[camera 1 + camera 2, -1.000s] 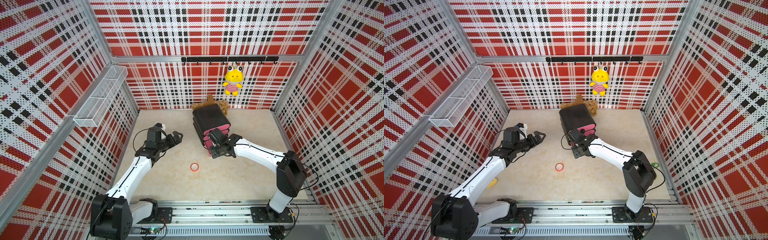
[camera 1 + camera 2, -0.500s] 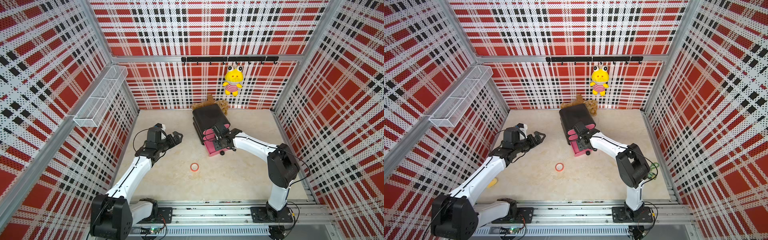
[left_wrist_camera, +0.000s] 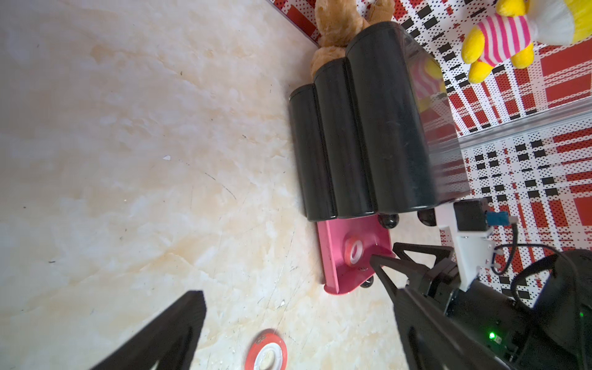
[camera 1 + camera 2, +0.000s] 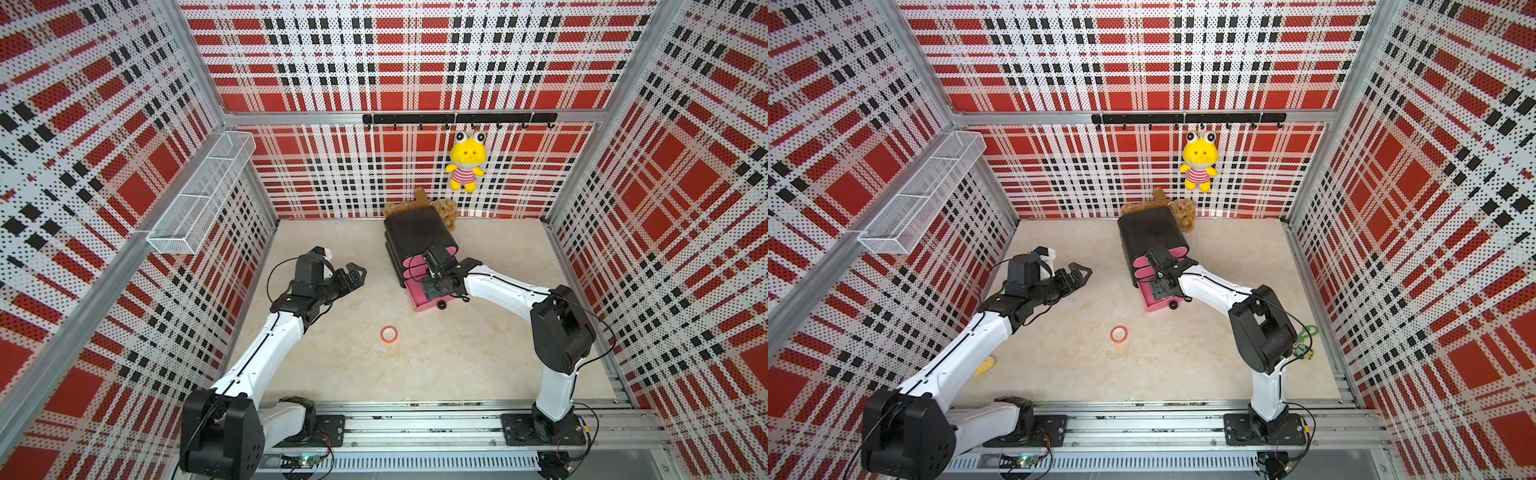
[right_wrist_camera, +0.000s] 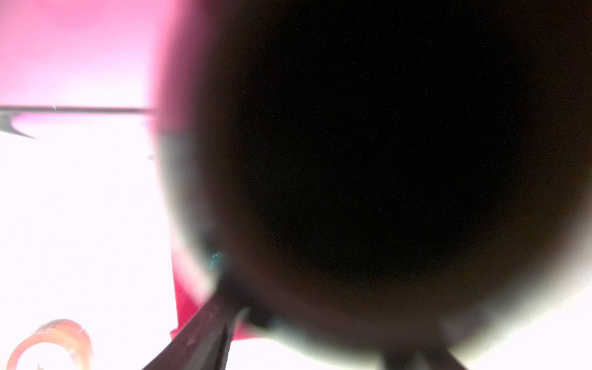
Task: Place the transparent tape into the drawer according to color
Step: Place the tape in the drawer, then pick up the tape from the center of the board.
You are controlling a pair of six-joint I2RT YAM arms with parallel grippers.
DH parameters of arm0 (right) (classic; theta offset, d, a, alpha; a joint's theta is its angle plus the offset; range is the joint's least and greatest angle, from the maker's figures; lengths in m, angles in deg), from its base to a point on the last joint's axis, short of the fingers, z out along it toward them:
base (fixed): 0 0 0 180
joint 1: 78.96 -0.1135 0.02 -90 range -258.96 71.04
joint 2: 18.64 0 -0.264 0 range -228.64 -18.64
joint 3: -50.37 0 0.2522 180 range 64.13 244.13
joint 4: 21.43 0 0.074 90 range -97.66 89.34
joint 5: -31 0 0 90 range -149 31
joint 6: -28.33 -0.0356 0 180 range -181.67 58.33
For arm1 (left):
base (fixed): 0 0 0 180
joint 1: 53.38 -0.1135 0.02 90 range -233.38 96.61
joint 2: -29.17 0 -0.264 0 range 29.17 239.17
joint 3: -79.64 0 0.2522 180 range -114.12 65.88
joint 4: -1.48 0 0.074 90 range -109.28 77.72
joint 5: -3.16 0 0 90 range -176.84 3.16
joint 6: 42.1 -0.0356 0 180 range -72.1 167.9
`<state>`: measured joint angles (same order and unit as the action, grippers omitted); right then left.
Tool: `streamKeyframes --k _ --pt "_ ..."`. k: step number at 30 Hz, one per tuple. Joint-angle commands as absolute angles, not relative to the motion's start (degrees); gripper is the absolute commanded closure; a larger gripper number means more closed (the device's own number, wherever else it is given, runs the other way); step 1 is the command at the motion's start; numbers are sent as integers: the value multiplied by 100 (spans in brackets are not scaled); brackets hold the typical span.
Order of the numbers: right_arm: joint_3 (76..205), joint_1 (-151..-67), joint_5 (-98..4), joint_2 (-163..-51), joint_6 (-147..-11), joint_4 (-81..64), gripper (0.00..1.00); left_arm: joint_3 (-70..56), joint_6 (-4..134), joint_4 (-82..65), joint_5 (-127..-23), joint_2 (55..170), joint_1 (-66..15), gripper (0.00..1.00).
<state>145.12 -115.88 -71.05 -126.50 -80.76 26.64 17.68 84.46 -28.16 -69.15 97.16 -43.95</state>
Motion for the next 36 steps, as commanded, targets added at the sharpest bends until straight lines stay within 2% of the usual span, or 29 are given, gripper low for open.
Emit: streamKeyframes --k 1,9,13,21,28,32,36 --pt "14372 -11534 -7114 -12644 -8098 2521 26 1596 8402 -2832 -7003 9668 -4308 1" --pt "13977 -11547 -6921 -12104 -8187 2541 25 1486 8177 -3171 -7318 9810 -3965 1" --pt "13626 -11608 -6726 -11422 -8245 2714 21 1267 7892 -3698 -7744 10012 -3472 1" --pt "12775 -11560 -6296 -9863 -8287 2970 0 932 7726 -4427 -8531 10490 -2598 1" --pt "11975 -10958 -5069 -8991 -8341 2682 0 590 7630 -4899 -8876 11145 -1880 0" --pt "11658 -10681 -4774 -8662 -8287 2618 0 364 7445 -5230 -8985 11523 -1536 5" --pt "11448 -10556 -4625 -8512 -8237 2583 0 224 7302 -5482 -9082 11952 -1333 6"
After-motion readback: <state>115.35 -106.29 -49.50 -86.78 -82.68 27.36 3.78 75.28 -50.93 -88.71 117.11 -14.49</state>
